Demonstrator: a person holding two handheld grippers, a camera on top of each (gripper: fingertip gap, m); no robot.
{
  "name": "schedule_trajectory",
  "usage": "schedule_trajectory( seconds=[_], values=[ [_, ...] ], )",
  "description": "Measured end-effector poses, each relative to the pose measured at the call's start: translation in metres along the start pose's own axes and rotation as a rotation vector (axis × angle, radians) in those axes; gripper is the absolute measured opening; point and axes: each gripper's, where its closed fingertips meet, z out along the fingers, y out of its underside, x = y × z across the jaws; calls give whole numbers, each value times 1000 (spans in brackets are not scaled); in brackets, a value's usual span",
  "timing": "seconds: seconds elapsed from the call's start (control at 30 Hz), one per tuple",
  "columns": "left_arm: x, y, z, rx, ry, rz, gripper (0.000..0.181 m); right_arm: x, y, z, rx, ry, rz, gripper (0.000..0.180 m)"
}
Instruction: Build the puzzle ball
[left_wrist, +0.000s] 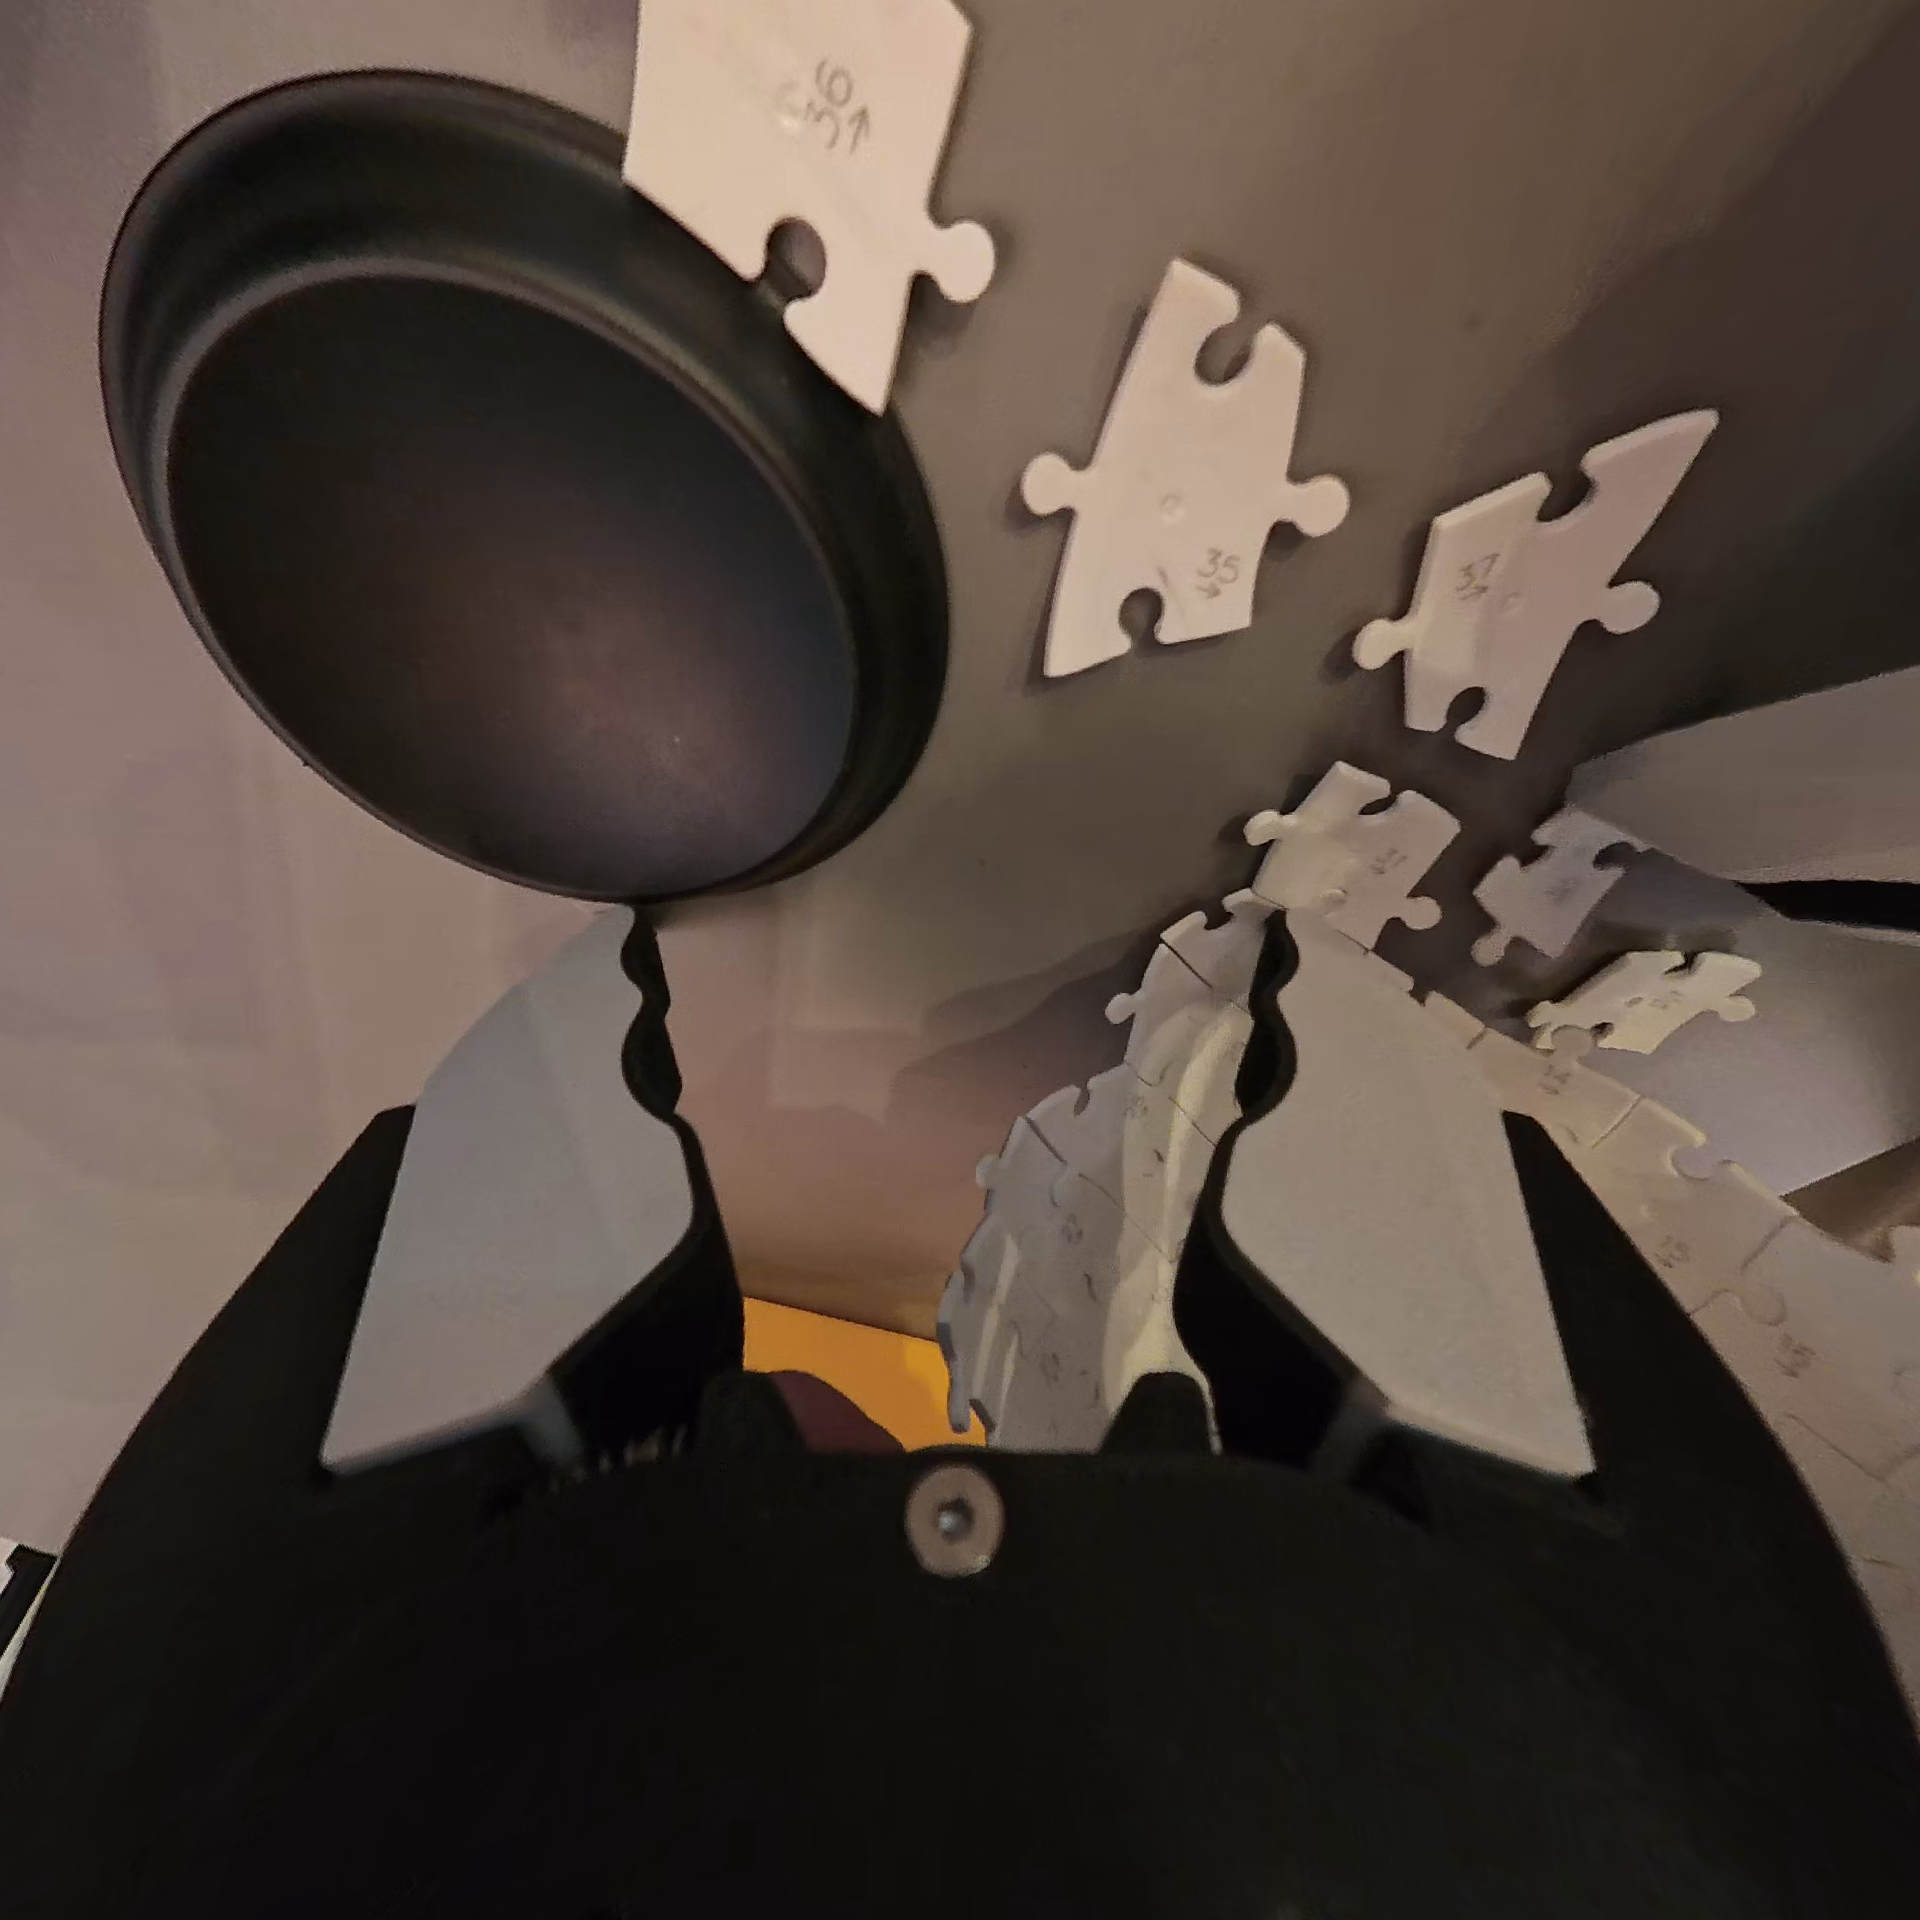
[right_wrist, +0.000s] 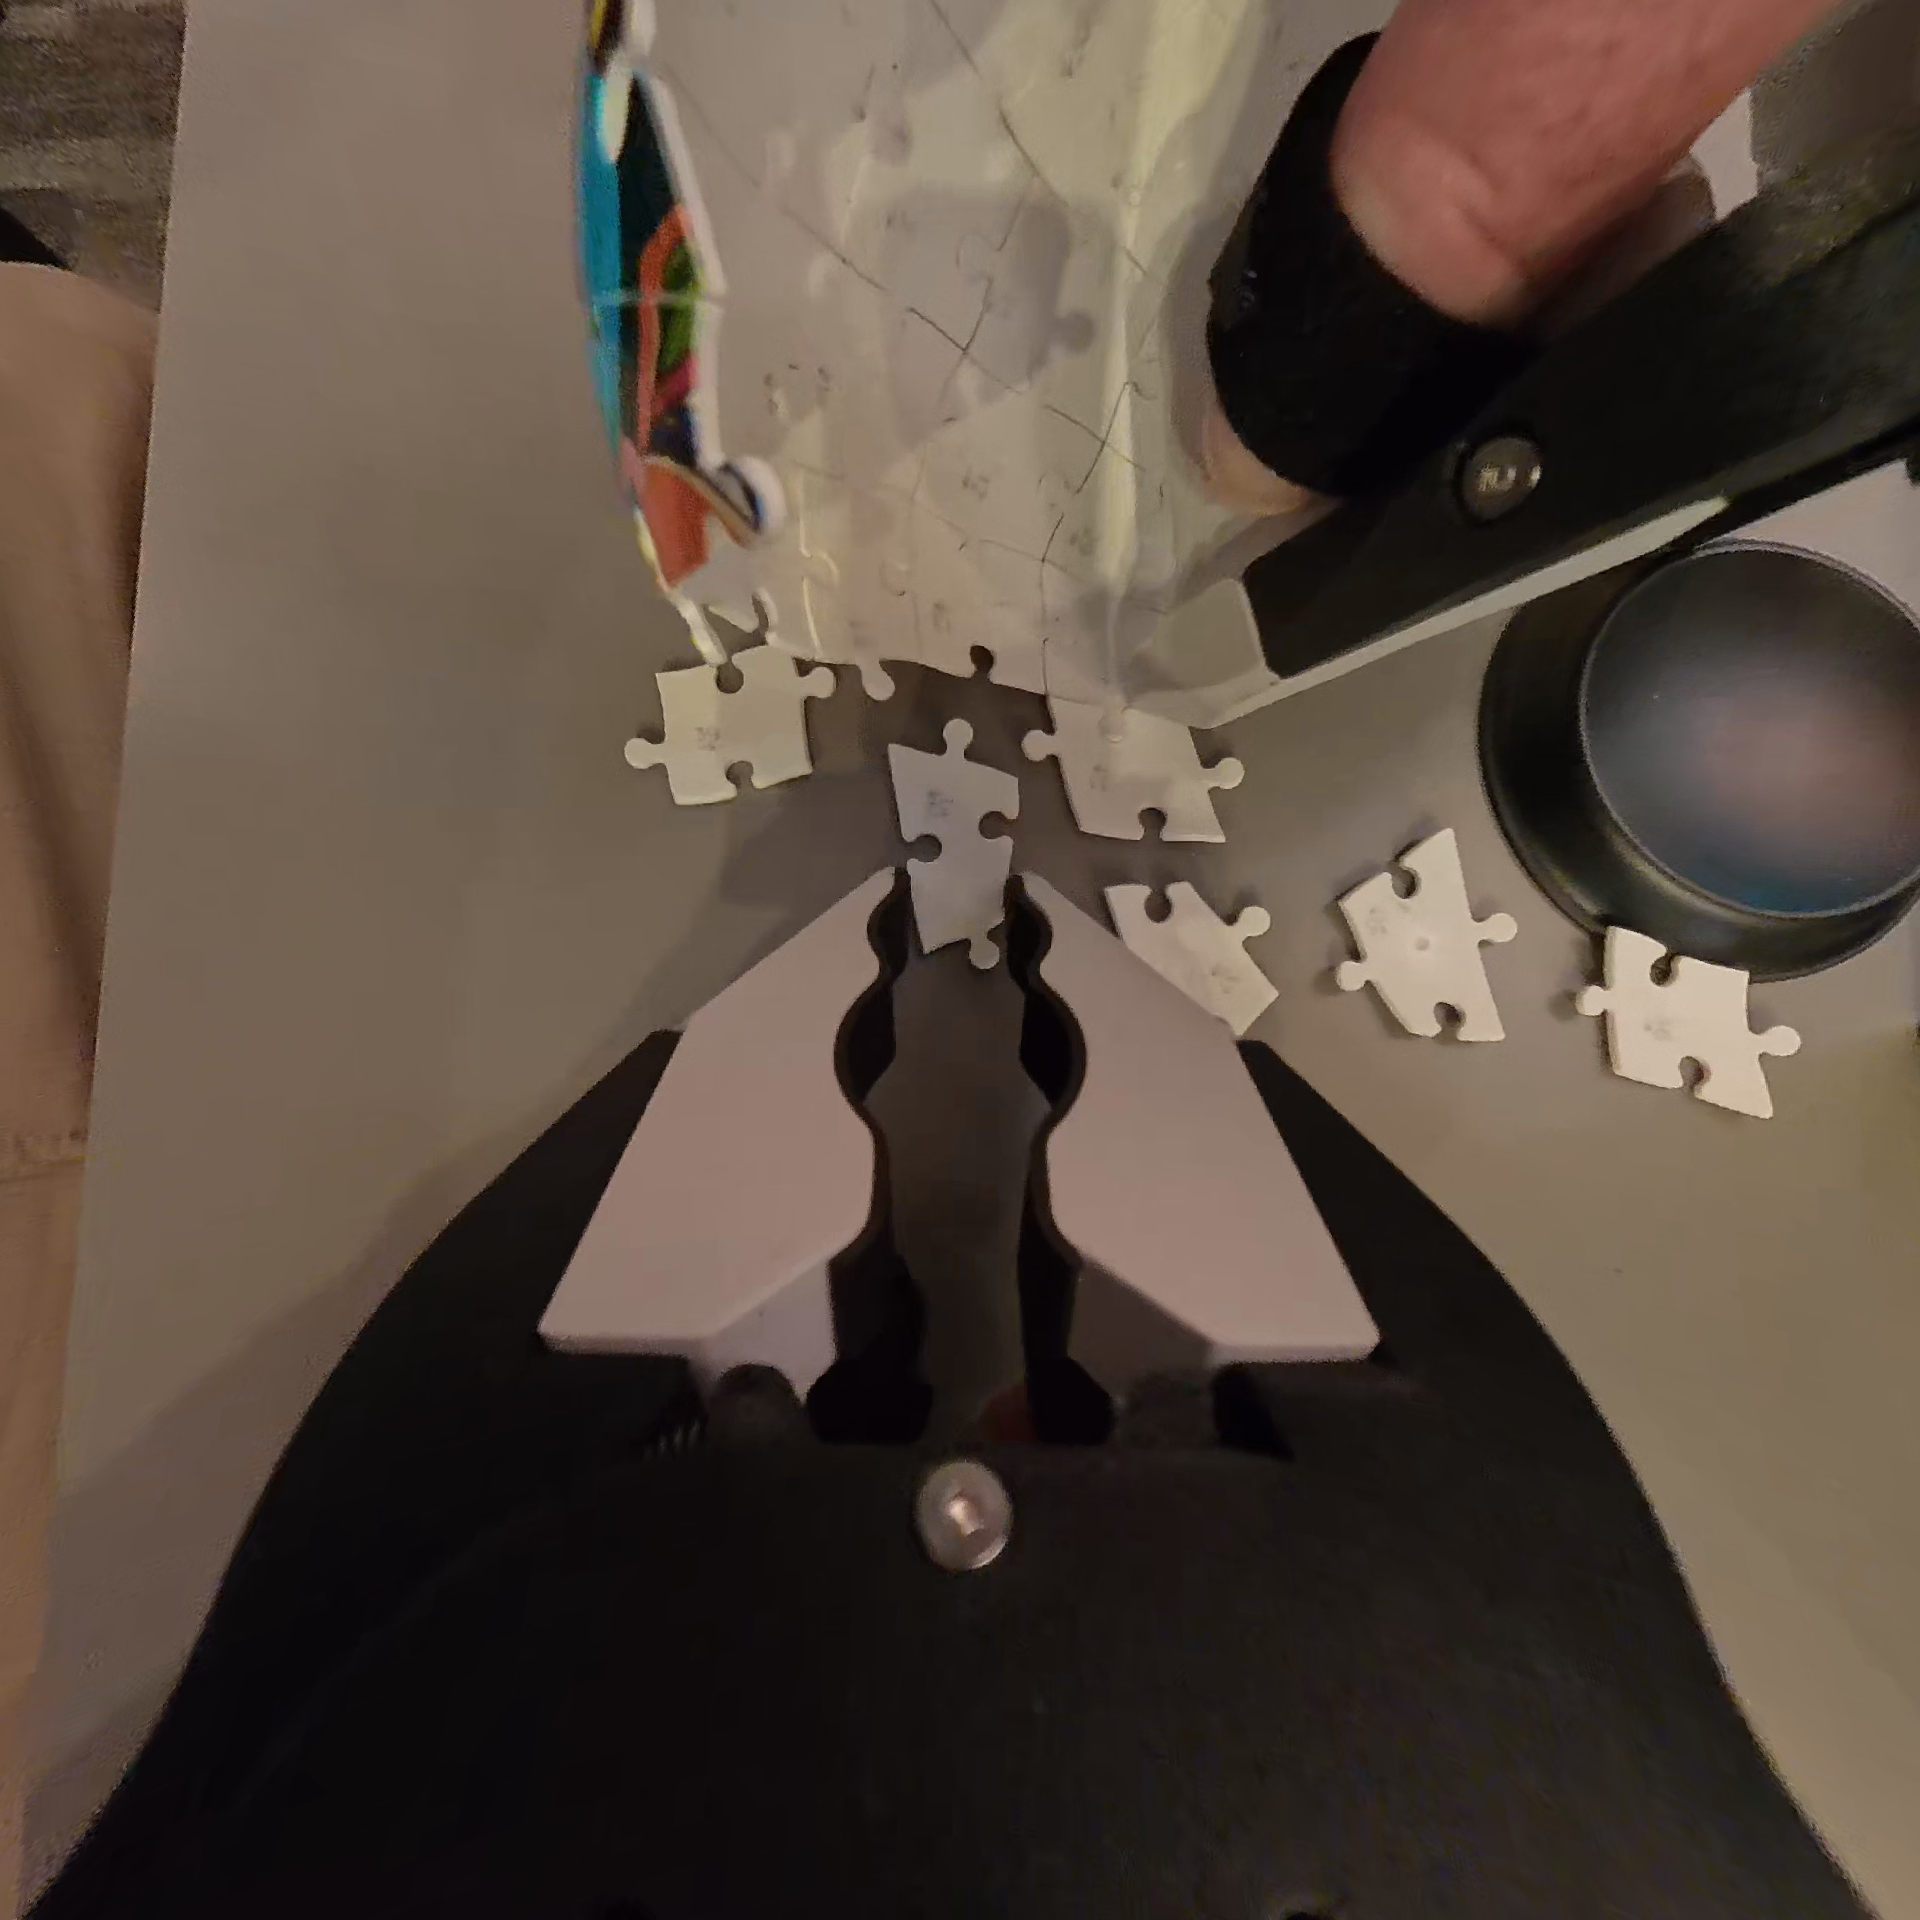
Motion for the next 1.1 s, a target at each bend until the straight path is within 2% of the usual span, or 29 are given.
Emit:
schedule_trajectory(
  seconds=[0.4, 0.87, 1.1],
  values=[
    [0, 0, 0, 2, 0, 1, 106, 5, -11, 0, 63, -7, 34, 16],
    [0, 0, 0, -8, 0, 4, 106, 7, -12, 9, 16, -11, 33, 17],
    [0, 0, 0, -8, 0, 3, 106, 8, -17, 6, 45, 1, 16, 18]
  ],
)
